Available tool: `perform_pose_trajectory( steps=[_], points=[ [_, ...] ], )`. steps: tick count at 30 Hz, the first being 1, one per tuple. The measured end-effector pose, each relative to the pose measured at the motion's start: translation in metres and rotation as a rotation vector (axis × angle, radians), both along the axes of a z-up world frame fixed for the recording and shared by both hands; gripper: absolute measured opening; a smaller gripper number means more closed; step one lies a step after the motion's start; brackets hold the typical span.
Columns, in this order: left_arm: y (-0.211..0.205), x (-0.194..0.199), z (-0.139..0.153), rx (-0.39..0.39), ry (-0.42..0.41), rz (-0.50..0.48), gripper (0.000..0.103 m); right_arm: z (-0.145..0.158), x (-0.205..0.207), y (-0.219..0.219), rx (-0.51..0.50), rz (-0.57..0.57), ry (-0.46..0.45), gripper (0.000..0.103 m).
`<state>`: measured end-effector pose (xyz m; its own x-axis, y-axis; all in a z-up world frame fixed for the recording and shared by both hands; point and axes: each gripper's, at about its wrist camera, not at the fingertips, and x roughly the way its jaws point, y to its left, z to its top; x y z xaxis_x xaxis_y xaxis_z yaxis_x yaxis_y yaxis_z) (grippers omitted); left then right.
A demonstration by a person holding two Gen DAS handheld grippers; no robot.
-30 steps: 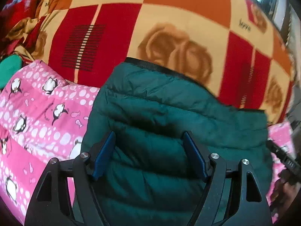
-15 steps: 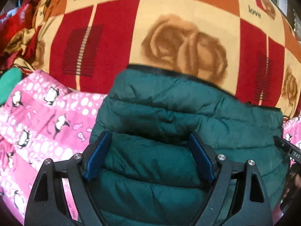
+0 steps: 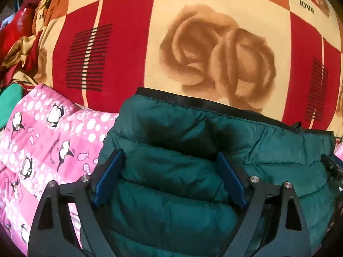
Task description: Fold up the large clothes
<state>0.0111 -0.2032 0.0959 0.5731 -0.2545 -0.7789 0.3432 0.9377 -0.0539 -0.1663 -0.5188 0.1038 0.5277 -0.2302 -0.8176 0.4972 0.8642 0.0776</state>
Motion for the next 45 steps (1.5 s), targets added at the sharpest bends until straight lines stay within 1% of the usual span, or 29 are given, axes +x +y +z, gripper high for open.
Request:
perform_pose_trajectory(
  steps=[1, 3, 7, 9, 10, 14, 17, 20, 22, 23, 25, 30, 34, 37, 40, 45],
  points=[
    [-0.001, 0.0, -0.001, 0.007, -0.004, -0.005, 0.09, -0.005, -0.001, -0.004, 0.029, -0.014, -0.01, 0.103],
    [-0.003, 0.001, -0.004, 0.016, -0.006, -0.009, 0.092, -0.009, -0.004, -0.009, 0.052, -0.032, -0.029, 0.103],
    [-0.005, 0.001, -0.008, 0.03, -0.019, -0.009, 0.092, -0.01, -0.004, -0.007, 0.028, -0.028, -0.006, 0.103],
    [-0.005, -0.001, -0.009, 0.034, -0.03, -0.009, 0.092, -0.003, -0.005, -0.002, 0.011, -0.023, 0.005, 0.103],
    [-0.005, -0.002, -0.009, 0.033, -0.033, -0.008, 0.092, 0.004, -0.007, 0.003, 0.0, -0.021, -0.005, 0.102],
    [-0.001, -0.005, -0.008, 0.018, -0.04, -0.003, 0.093, 0.029, -0.044, 0.019, -0.007, 0.004, -0.078, 0.102],
    [0.002, -0.011, -0.006, 0.013, -0.05, 0.005, 0.093, 0.036, -0.072, 0.031, -0.032, 0.027, -0.097, 0.102],
    [0.006, -0.02, -0.002, 0.011, -0.066, 0.005, 0.093, 0.022, -0.088, 0.039, -0.048, 0.038, -0.077, 0.102],
    [0.009, -0.025, 0.0, 0.003, -0.073, 0.007, 0.093, 0.003, -0.092, 0.039, -0.055, 0.049, -0.03, 0.102],
    [0.011, -0.028, 0.002, -0.002, -0.077, 0.01, 0.093, -0.007, -0.09, 0.038, -0.039, 0.055, -0.014, 0.103],
    [0.015, -0.036, 0.006, -0.005, -0.089, 0.015, 0.092, -0.018, -0.093, 0.032, 0.014, 0.043, -0.031, 0.103],
    [0.027, -0.061, 0.018, -0.002, -0.123, 0.016, 0.092, -0.002, -0.106, 0.037, -0.013, 0.029, -0.04, 0.102],
    [0.04, -0.081, 0.022, -0.005, -0.134, 0.016, 0.092, 0.006, -0.127, 0.047, 0.006, 0.025, -0.067, 0.102],
    [0.05, -0.097, 0.023, 0.009, -0.137, 0.015, 0.092, 0.01, -0.14, 0.052, 0.021, 0.02, -0.082, 0.102],
    [0.061, -0.112, 0.026, 0.029, -0.133, 0.023, 0.092, 0.022, -0.15, 0.061, 0.034, 0.018, -0.101, 0.102],
    [0.083, -0.131, 0.038, 0.008, -0.148, 0.03, 0.092, 0.037, -0.164, 0.079, 0.04, 0.017, -0.109, 0.102]
  ],
)
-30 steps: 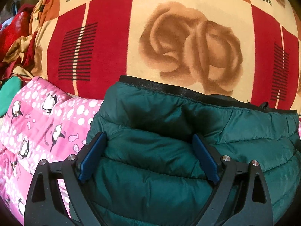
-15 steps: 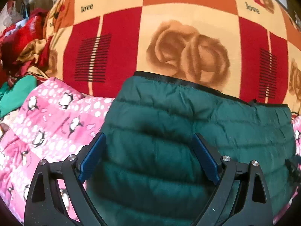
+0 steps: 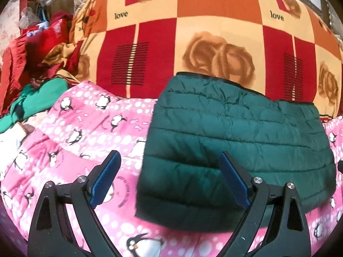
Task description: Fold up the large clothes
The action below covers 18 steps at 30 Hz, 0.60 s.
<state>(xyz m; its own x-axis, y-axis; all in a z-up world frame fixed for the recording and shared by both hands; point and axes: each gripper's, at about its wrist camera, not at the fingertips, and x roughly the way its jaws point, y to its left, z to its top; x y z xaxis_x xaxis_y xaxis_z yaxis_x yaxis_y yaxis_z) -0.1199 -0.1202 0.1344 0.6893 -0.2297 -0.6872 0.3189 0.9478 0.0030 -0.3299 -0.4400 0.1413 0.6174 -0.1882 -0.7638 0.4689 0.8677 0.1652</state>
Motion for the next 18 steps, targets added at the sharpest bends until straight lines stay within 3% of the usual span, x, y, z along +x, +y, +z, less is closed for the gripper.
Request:
perform_pose_trajectory(
  steps=[7, 14, 18],
  points=[
    [0.009, -0.002, 0.007, -0.039, -0.004, -0.028, 0.092, 0.02, -0.006, 0.022, -0.016, -0.026, 0.032, 0.102],
    [0.006, 0.021, -0.013, -0.17, 0.124, -0.082, 0.092, 0.044, -0.004, 0.03, -0.032, -0.15, 0.047, 0.102],
    [0.001, 0.026, -0.021, -0.142, 0.111, -0.088, 0.092, 0.043, 0.007, 0.031, -0.039, -0.147, 0.065, 0.102]
  ],
)
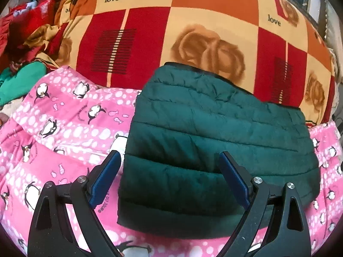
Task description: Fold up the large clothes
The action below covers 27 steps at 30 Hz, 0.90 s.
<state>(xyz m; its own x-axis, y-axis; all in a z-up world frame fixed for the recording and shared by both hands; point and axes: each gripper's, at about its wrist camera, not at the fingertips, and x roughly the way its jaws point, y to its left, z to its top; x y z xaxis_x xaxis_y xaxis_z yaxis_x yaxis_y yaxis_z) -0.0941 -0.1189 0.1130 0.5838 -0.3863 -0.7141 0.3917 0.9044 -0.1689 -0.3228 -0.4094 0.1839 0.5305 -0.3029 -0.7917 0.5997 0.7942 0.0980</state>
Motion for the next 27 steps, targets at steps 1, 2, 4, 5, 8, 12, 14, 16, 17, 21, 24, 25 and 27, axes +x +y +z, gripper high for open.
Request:
perform_pose_trajectory(
  steps=[1, 2, 4, 5, 8, 12, 14, 16, 17, 21, 24, 25, 27],
  points=[
    [0.001, 0.001, -0.003, -0.009, 0.006, 0.0, 0.092, -0.003, 0.003, -0.001, -0.002, 0.008, 0.003, 0.102],
    [0.002, 0.001, -0.005, -0.007, 0.005, 0.004, 0.092, -0.008, 0.008, -0.002, -0.001, 0.02, 0.01, 0.102],
    [0.006, 0.001, -0.01, 0.017, -0.01, 0.023, 0.092, -0.021, 0.018, -0.007, 0.008, 0.043, 0.026, 0.102],
    [0.008, 0.003, -0.012, 0.029, -0.016, 0.033, 0.092, -0.028, 0.023, -0.01, 0.016, 0.058, 0.029, 0.102],
    [0.014, 0.008, -0.015, 0.035, -0.033, 0.073, 0.092, -0.047, 0.038, -0.022, 0.027, 0.086, 0.014, 0.102],
    [0.013, 0.017, -0.019, 0.034, -0.02, 0.12, 0.092, -0.067, 0.043, -0.037, 0.044, 0.094, -0.003, 0.102],
    [0.009, 0.023, -0.021, 0.014, -0.002, 0.128, 0.092, -0.074, 0.043, -0.041, 0.038, 0.111, 0.012, 0.102],
    [0.002, 0.025, -0.021, 0.026, -0.02, 0.123, 0.092, -0.075, 0.041, -0.043, 0.007, 0.131, 0.013, 0.102],
    [-0.001, 0.026, -0.021, 0.035, -0.029, 0.116, 0.092, -0.075, 0.04, -0.044, -0.013, 0.133, 0.01, 0.102],
    [-0.012, 0.03, -0.02, 0.038, -0.041, 0.098, 0.093, -0.079, 0.038, -0.06, 0.017, 0.114, -0.006, 0.102],
    [-0.012, 0.034, -0.023, 0.023, -0.011, 0.088, 0.093, -0.082, 0.04, -0.067, 0.012, 0.099, 0.009, 0.102],
    [-0.011, 0.035, -0.024, 0.011, 0.003, 0.083, 0.093, -0.082, 0.041, -0.069, 0.014, 0.098, 0.01, 0.102],
    [-0.007, 0.04, -0.025, -0.031, 0.055, 0.061, 0.096, -0.084, 0.044, -0.073, 0.02, 0.103, 0.02, 0.102]
  ],
)
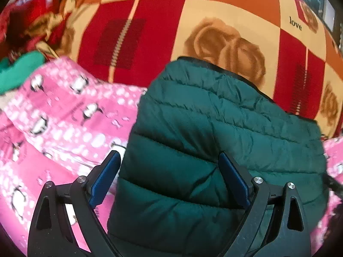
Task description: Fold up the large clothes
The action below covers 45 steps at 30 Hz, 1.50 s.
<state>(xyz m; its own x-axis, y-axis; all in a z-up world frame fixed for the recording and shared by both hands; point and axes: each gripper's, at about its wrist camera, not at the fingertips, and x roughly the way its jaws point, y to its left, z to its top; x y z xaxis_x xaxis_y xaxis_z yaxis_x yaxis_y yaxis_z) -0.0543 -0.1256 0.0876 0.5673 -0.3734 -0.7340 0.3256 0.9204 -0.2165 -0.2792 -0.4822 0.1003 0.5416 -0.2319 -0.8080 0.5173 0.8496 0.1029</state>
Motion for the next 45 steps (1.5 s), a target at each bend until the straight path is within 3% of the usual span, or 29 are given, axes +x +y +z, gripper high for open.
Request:
perform_pose_trajectory(
  steps=[3, 6, 14, 21, 26, 31, 35, 37, 39, 40, 42, 45],
  points=[
    [0.005, 0.006, -0.005, -0.095, 0.081, -0.07, 0.1, -0.002, 0.001, -0.007, 0.015, -0.003, 0.008, 0.102],
    [0.002, 0.006, -0.007, -0.102, 0.09, -0.105, 0.102, -0.005, -0.001, -0.019, 0.048, -0.018, -0.002, 0.102],
    [0.002, 0.025, -0.023, -0.205, 0.208, -0.122, 0.103, -0.031, 0.007, -0.064, 0.307, -0.03, -0.049, 0.103],
    [0.006, 0.043, -0.036, -0.321, 0.347, -0.125, 0.103, -0.046, 0.023, -0.076, 0.406, 0.086, -0.054, 0.103],
    [0.005, 0.04, -0.038, -0.336, 0.347, -0.107, 0.103, -0.054, 0.029, -0.082, 0.458, 0.139, -0.046, 0.103],
    [0.001, 0.037, -0.038, -0.337, 0.317, -0.112, 0.102, -0.046, 0.027, -0.065, 0.383, 0.149, -0.059, 0.099],
    [0.002, 0.026, -0.027, -0.336, 0.241, -0.129, 0.078, -0.028, 0.022, -0.045, 0.297, 0.151, -0.082, 0.072],
    [0.003, 0.021, -0.018, -0.335, 0.223, -0.142, 0.06, -0.019, 0.018, -0.04, 0.278, 0.15, -0.094, 0.062],
    [0.007, 0.014, -0.006, -0.343, 0.206, -0.159, 0.05, -0.005, 0.01, -0.034, 0.259, 0.161, -0.114, 0.047],
    [0.01, 0.009, 0.0, -0.349, 0.199, -0.169, 0.045, 0.005, 0.004, -0.029, 0.248, 0.171, -0.132, 0.044],
    [0.017, -0.002, 0.011, -0.362, 0.192, -0.19, 0.041, 0.02, -0.001, -0.018, 0.231, 0.188, -0.154, 0.037],
    [0.029, -0.023, 0.025, -0.361, 0.198, -0.213, 0.039, 0.048, -0.017, 0.002, 0.223, 0.216, -0.201, 0.036]
  ],
)
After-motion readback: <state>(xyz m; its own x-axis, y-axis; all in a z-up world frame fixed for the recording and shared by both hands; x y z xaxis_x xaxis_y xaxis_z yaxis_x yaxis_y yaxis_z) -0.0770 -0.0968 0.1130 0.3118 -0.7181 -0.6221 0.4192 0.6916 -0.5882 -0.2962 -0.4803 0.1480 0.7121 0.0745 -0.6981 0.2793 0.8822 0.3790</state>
